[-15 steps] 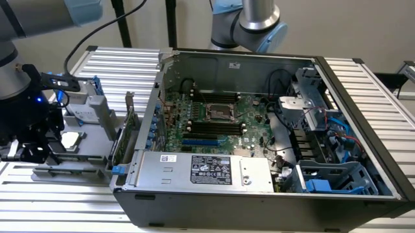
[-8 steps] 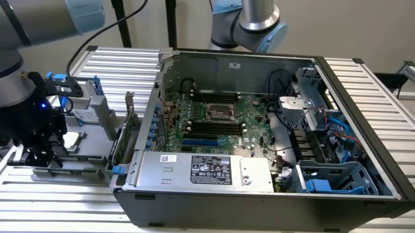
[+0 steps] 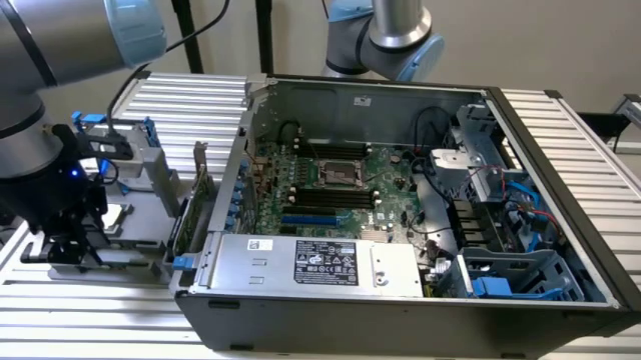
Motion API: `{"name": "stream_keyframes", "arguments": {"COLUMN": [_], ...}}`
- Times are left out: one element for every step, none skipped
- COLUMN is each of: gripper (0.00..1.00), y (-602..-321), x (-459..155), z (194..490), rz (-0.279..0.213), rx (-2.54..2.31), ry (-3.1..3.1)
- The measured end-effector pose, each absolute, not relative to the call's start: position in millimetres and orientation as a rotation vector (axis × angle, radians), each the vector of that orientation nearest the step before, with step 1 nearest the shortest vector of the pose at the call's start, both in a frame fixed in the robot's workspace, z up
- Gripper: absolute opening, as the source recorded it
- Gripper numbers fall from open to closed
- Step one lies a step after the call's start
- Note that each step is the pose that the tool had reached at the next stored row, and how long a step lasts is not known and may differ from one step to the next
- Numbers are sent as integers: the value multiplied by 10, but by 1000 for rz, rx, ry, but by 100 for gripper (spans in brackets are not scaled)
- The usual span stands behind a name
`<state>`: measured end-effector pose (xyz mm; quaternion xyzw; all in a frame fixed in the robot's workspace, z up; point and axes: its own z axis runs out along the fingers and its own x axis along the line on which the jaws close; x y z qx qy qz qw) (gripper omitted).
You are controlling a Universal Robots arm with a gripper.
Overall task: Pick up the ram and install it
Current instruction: 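Pick up the ram and move it above insertion slot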
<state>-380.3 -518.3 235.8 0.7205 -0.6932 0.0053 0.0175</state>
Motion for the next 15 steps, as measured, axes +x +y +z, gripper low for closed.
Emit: {"name": "stream_keyframes", "arguments": {"gripper": [36, 36, 36, 36, 36, 36, 36, 36, 36, 36, 36, 36, 36, 36, 36], "y": [-5183, -5183, -5183, -5183, -5183, -5183, -5182, -5181, -5180, -5178, -5176, -5173, -5170, -5168, -5165], "x": [-3803, -3803, -3803, -3803, -3803, -3804, -3806, -3808, -3809, -3811, -3813, -3814, -3815, -3815, -3816], "z": [2338, 2320, 2303, 2285, 2266, 2247, 2230, 2212, 2194, 2175, 2157, 2139, 2121, 2102, 2084], "rz": [16, 16, 16, 16, 16, 17, 16, 17, 16, 17, 16, 16, 16, 16, 15], "rx": [2239, 2239, 2239, 2239, 2239, 2239, 2239, 2239, 2239, 2238, 2238, 2238, 2237, 2237, 2236], "ry": [-2154, -2154, -2154, -2154, -2154, -2154, -2154, -2154, -2154, -2155, -2155, -2156, -2156, -2157, -2158]}}
